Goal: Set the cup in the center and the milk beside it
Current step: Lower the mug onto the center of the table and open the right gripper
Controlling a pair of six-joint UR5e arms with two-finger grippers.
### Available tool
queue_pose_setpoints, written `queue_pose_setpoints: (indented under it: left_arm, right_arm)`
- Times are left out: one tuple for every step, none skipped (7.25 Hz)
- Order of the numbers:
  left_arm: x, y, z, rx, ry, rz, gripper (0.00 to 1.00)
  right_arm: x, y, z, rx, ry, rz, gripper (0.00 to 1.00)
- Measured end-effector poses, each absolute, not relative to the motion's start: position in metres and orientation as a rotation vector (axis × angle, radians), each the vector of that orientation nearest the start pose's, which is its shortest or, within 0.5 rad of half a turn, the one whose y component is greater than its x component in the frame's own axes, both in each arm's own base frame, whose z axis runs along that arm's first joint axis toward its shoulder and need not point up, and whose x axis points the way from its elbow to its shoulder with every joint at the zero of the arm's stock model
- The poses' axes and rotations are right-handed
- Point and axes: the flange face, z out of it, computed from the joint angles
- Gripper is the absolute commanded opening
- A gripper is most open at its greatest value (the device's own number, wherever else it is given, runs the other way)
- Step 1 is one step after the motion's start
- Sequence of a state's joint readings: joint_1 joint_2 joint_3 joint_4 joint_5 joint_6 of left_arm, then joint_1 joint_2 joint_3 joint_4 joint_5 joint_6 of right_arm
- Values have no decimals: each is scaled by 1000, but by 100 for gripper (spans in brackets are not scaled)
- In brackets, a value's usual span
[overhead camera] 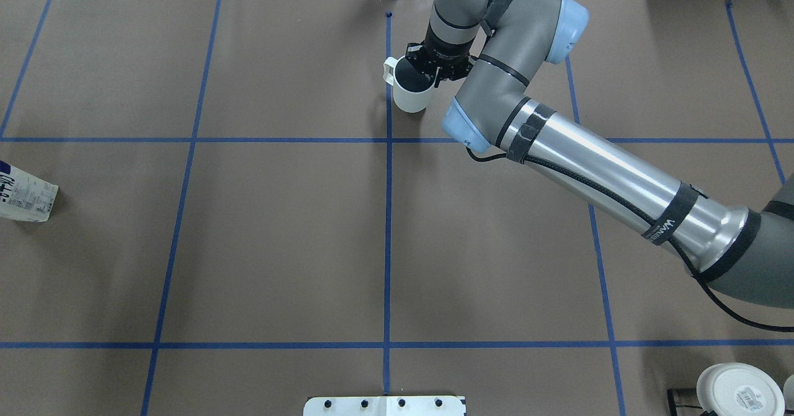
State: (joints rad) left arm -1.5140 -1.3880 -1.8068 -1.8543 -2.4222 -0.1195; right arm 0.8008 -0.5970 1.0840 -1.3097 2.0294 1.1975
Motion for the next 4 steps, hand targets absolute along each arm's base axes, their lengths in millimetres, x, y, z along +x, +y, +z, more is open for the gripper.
queue_pose_setpoints:
  left_arm:
    - [-34,-433,589,240,867,84,98]
    - [-34,-433,589,239,867,83,98]
    - [-34,-433,589,238,867,82,98]
    - [-34,-433,589,238,868,81,98]
  right_arm:
    - [-520,-659,212,43,-854,221,47]
    - [-523,-659,207,43,-858,218,52]
    - [-524,-658,201,42,-863,219,100]
    - [-524,-659,193,44,-870,221,100]
